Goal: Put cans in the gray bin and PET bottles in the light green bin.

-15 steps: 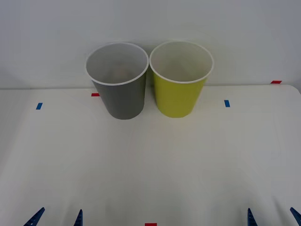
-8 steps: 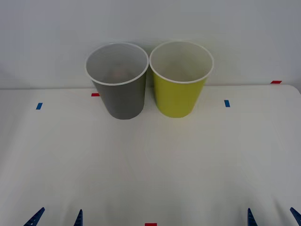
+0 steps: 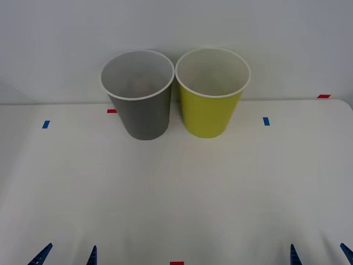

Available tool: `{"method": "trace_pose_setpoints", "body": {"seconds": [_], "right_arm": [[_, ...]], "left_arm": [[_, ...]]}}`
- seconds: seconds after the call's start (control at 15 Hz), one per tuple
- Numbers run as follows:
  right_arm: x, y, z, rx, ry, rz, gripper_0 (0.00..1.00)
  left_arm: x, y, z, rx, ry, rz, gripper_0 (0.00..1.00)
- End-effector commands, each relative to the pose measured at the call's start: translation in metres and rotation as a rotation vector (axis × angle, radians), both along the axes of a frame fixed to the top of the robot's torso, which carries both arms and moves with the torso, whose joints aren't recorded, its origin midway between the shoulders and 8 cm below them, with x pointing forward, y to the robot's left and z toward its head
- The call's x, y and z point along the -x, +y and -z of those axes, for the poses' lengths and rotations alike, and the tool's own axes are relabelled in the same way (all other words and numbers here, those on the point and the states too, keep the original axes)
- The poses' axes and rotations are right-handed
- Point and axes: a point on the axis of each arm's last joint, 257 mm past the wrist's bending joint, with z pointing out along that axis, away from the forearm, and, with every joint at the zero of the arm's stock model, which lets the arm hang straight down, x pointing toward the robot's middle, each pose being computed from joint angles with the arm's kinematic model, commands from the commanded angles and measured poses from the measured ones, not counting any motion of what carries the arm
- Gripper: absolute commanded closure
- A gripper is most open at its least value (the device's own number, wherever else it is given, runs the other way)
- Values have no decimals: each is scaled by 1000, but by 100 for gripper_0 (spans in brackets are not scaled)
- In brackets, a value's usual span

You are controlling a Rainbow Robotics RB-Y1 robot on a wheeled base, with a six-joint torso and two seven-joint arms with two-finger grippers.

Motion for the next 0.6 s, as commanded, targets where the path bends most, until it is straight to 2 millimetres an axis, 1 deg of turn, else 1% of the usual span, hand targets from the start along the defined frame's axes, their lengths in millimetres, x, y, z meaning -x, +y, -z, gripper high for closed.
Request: {"method": "trace_pose_setpoints", "body": {"seconds": [0.07, 0.6], "right_arm": [[0, 0, 0, 0, 0, 0, 0], [0, 0, 0, 0, 0, 0, 0]], "left_arm": [[0, 0, 0, 0, 0, 0, 0], [0, 0, 0, 0, 0, 0, 0]]}}
